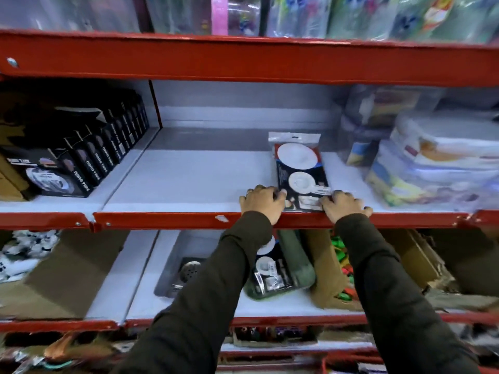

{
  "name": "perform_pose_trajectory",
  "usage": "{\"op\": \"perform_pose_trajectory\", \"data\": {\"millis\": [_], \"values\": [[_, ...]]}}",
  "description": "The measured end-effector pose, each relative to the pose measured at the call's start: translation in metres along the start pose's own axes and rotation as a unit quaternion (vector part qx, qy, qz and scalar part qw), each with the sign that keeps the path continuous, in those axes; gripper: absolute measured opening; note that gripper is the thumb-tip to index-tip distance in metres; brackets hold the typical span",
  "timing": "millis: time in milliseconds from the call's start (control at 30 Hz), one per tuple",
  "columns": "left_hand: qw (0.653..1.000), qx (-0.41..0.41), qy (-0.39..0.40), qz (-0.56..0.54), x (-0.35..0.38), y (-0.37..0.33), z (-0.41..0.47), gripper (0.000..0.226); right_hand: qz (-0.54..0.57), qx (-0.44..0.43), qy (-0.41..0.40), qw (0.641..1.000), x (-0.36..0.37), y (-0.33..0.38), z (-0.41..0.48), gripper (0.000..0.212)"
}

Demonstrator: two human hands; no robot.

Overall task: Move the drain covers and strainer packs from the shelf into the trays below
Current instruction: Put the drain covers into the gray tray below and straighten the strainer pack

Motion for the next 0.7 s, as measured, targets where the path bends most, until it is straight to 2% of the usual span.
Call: {"op": "perform_pose_trajectory", "data": {"millis": [133, 200, 233, 300, 367, 400, 467, 533, 600, 700], "values": [[0.997, -0.053, -0.040, -0.029, -0.002, -0.013, -0.004, 0.042, 0.115, -0.069, -0.045, 0.990, -0.012, -0.005, 0.001, 0.035], [0.990, -0.076, -0.047, -0.109, -0.007, -0.013, -0.011, 0.042, 0.244, -0.082, -0.025, 0.966, -0.018, -0.011, 0.001, 0.033], [0.977, -0.081, -0.054, -0.188, -0.011, -0.011, -0.014, 0.039, 0.330, -0.088, 0.001, 0.940, -0.020, -0.014, 0.000, 0.033], [0.925, -0.077, -0.047, -0.370, -0.020, -0.006, -0.032, 0.020, 0.495, -0.079, 0.091, 0.861, -0.025, -0.023, -0.007, 0.037], [0.884, -0.066, 0.032, -0.461, -0.024, 0.006, -0.058, 0.018, 0.558, -0.085, 0.223, 0.794, -0.027, -0.037, -0.021, 0.033], [0.876, -0.049, 0.093, -0.470, -0.026, 0.012, -0.072, 0.024, 0.559, -0.104, 0.301, 0.766, -0.030, -0.043, -0.032, 0.032], [0.868, -0.001, 0.215, -0.449, -0.022, 0.028, -0.103, 0.033, 0.526, -0.156, 0.445, 0.708, -0.027, -0.061, -0.052, 0.046], [0.847, 0.040, 0.333, -0.413, -0.013, 0.037, -0.135, 0.022, 0.433, -0.221, 0.554, 0.676, -0.017, -0.078, -0.072, 0.065], [0.832, 0.047, 0.419, -0.361, 0.004, 0.046, -0.163, 0.012, 0.333, -0.273, 0.625, 0.652, 0.007, -0.094, -0.089, 0.066], [0.816, -0.003, 0.479, -0.323, 0.039, 0.070, -0.184, 0.052, 0.257, -0.254, 0.675, 0.644, 0.044, -0.113, -0.107, 0.064]]}}
Point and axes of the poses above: each hand's wrist, its own z-axis towards the middle knuckle, its own x-axis out of the palm, y = z × x, the point moved 3 cm from there along z, towards the middle knuckle, and after that the axes turned 4 degrees about z, right-handed, at the moved point
